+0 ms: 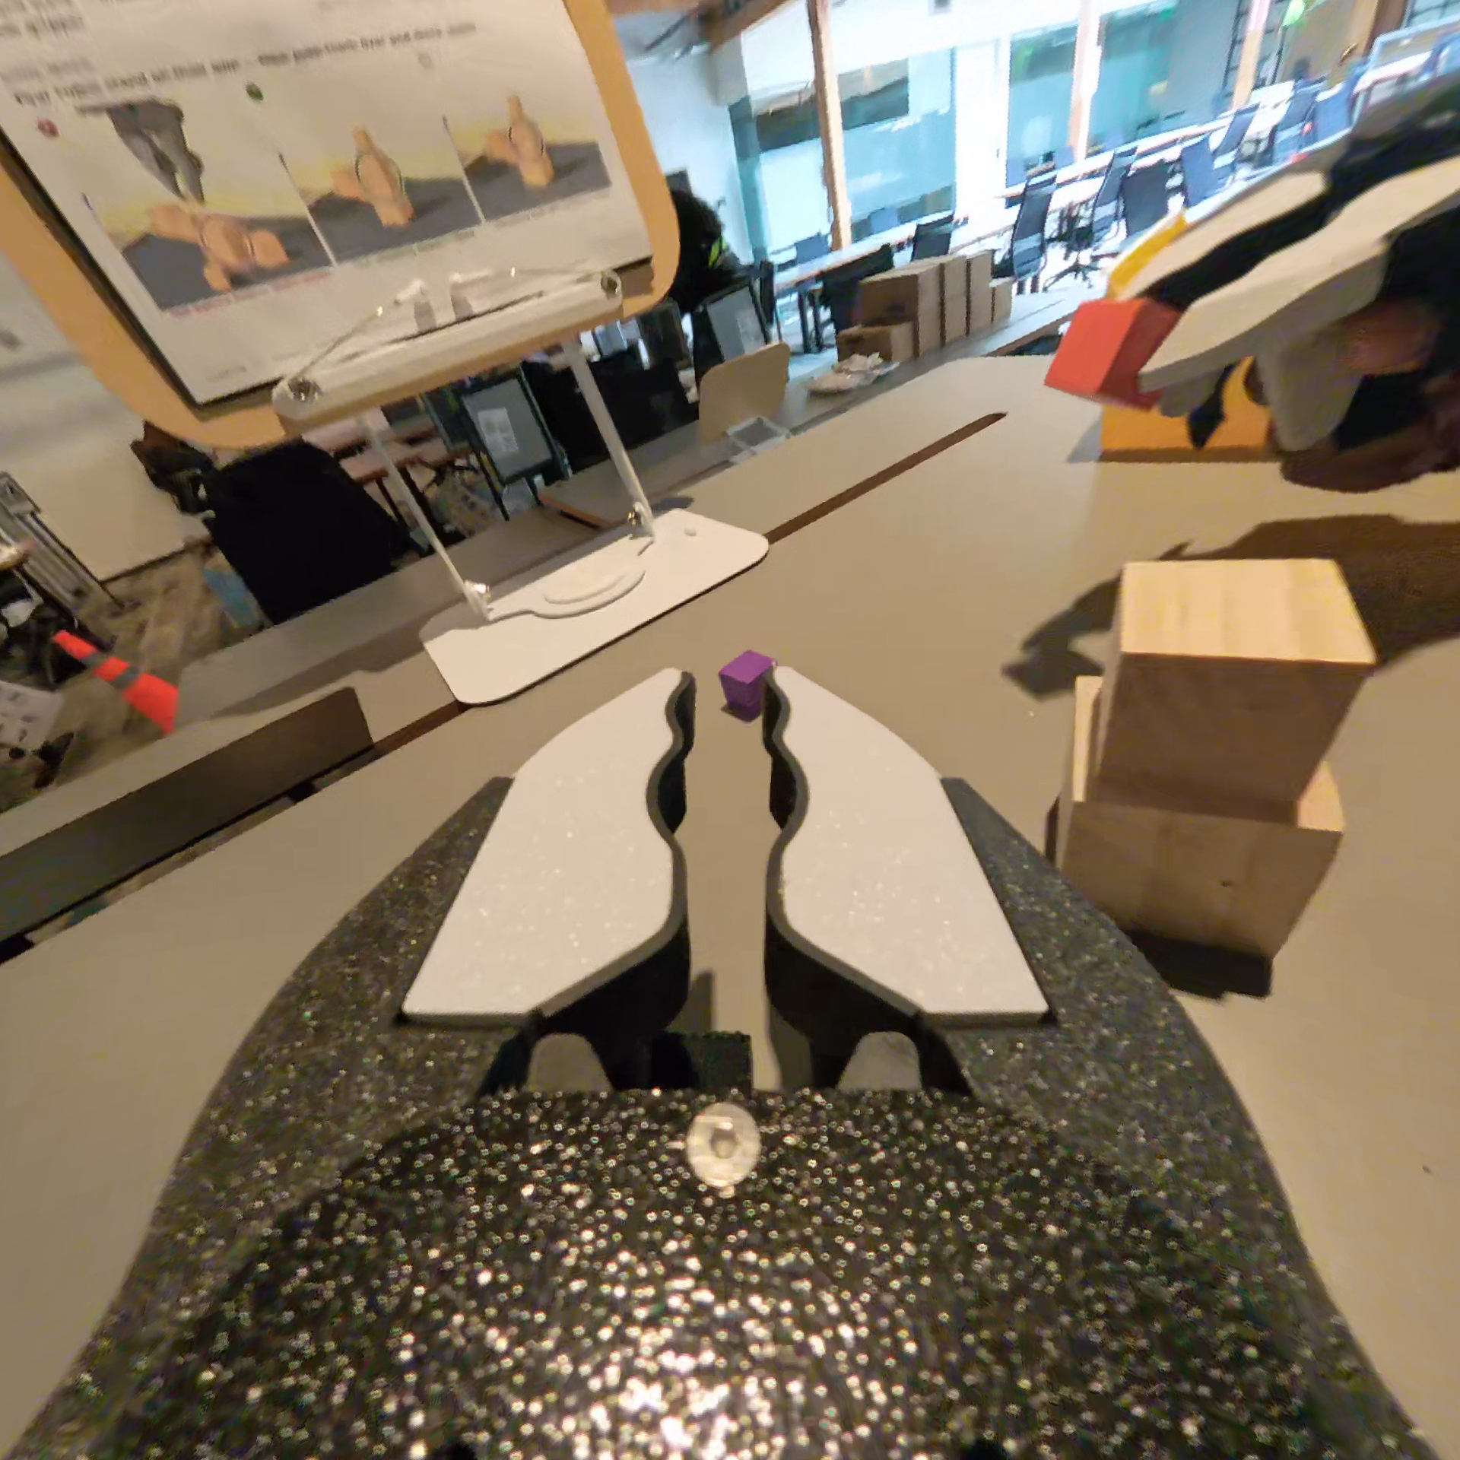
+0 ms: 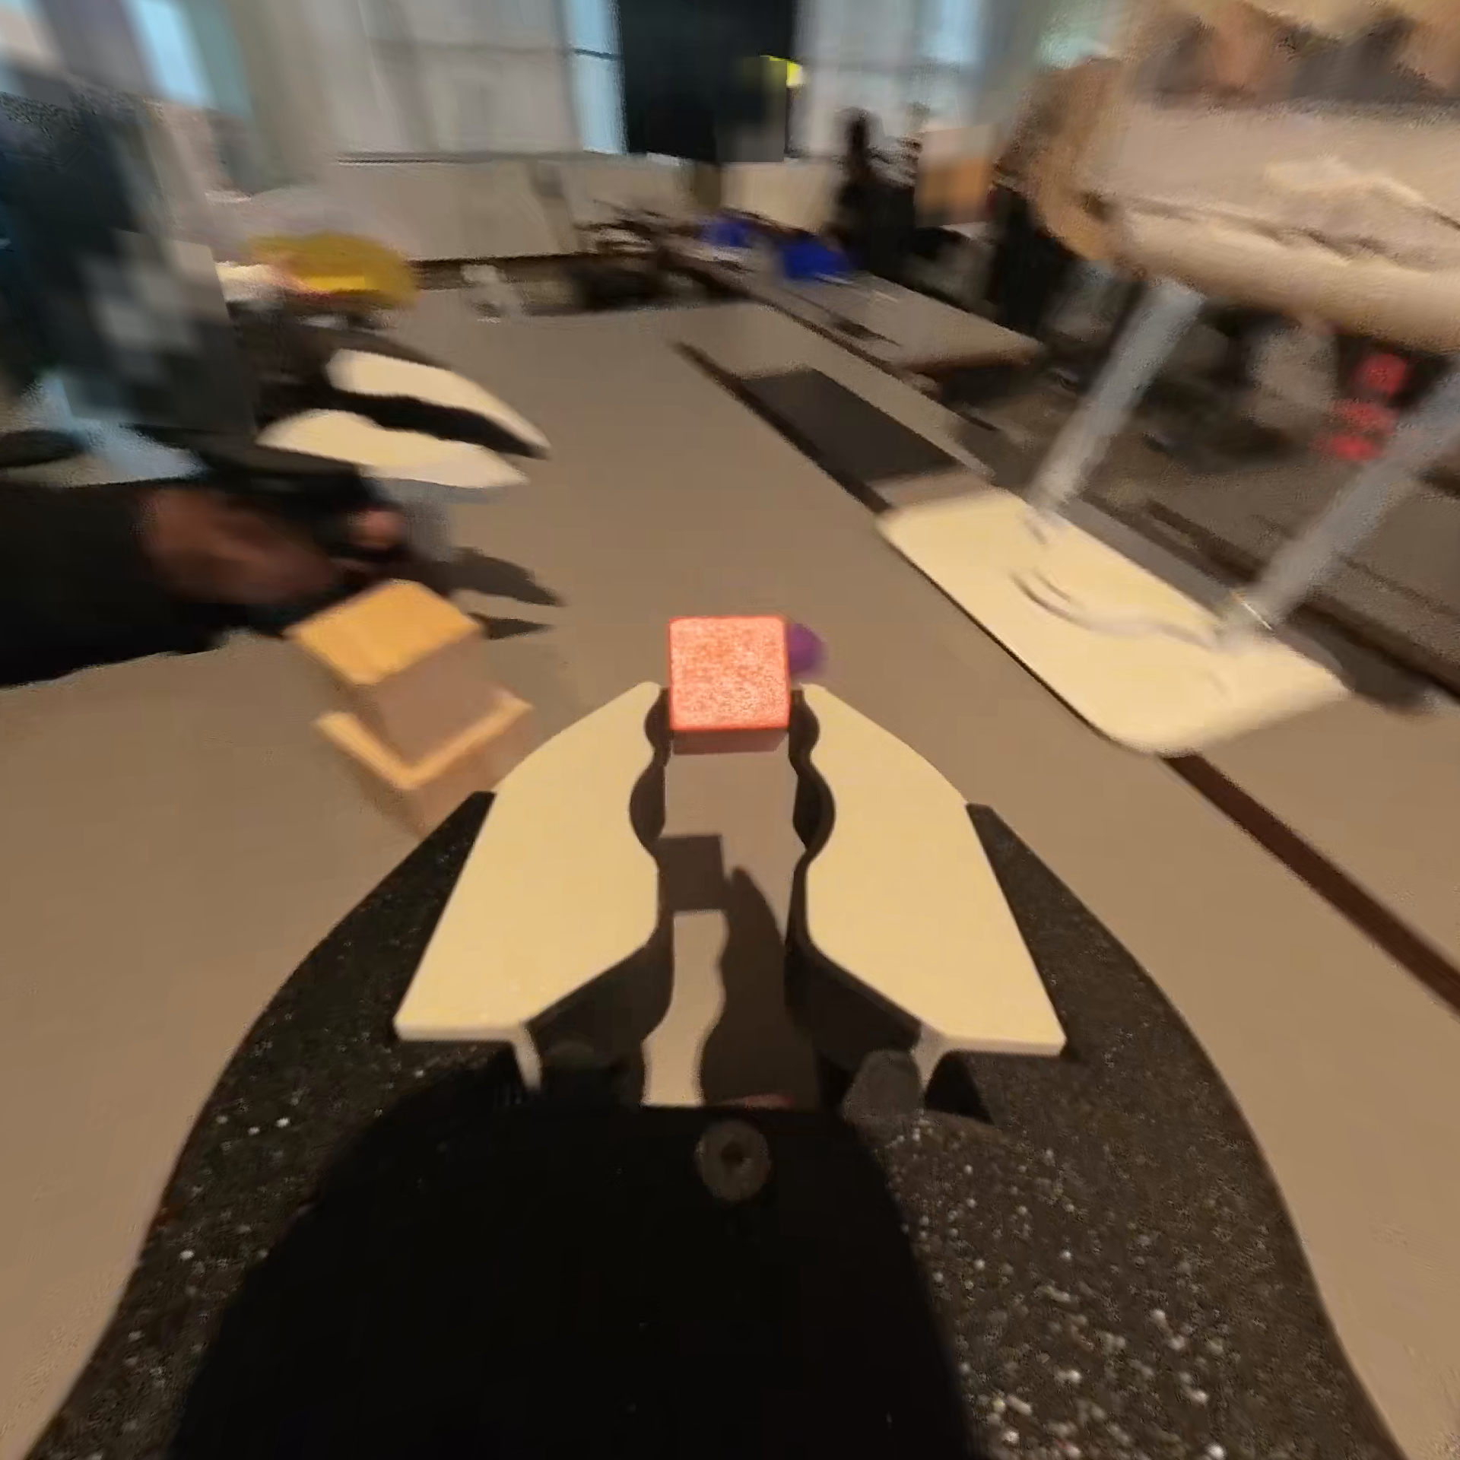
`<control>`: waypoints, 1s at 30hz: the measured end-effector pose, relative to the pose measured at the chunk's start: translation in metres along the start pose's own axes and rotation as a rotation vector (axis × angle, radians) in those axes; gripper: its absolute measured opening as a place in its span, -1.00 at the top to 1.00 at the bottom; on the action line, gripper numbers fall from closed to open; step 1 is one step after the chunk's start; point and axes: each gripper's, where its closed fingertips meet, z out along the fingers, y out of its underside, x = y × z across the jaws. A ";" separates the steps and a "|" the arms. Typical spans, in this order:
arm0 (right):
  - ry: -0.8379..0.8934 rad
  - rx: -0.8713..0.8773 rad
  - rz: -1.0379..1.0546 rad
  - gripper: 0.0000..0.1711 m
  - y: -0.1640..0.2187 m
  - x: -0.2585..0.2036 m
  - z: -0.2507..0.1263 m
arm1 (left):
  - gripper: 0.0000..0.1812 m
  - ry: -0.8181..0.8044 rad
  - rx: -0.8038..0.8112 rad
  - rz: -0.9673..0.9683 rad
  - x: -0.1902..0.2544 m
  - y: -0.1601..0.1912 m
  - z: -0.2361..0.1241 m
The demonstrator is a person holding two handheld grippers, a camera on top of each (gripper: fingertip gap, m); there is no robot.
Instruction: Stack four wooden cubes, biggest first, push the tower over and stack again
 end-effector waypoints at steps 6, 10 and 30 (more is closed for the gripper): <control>-0.494 -0.028 -0.186 0.66 -0.043 -0.091 0.021 | 0.83 0.028 0.053 -0.010 0.002 -0.006 -0.006; -0.597 -0.157 -0.271 0.67 -0.033 -0.110 0.037 | 0.83 0.030 0.078 -0.020 0.001 -0.009 -0.009; -0.637 -0.361 -0.334 0.66 -0.003 -0.113 0.048 | 0.83 0.044 0.028 -0.022 0.002 -0.003 -0.005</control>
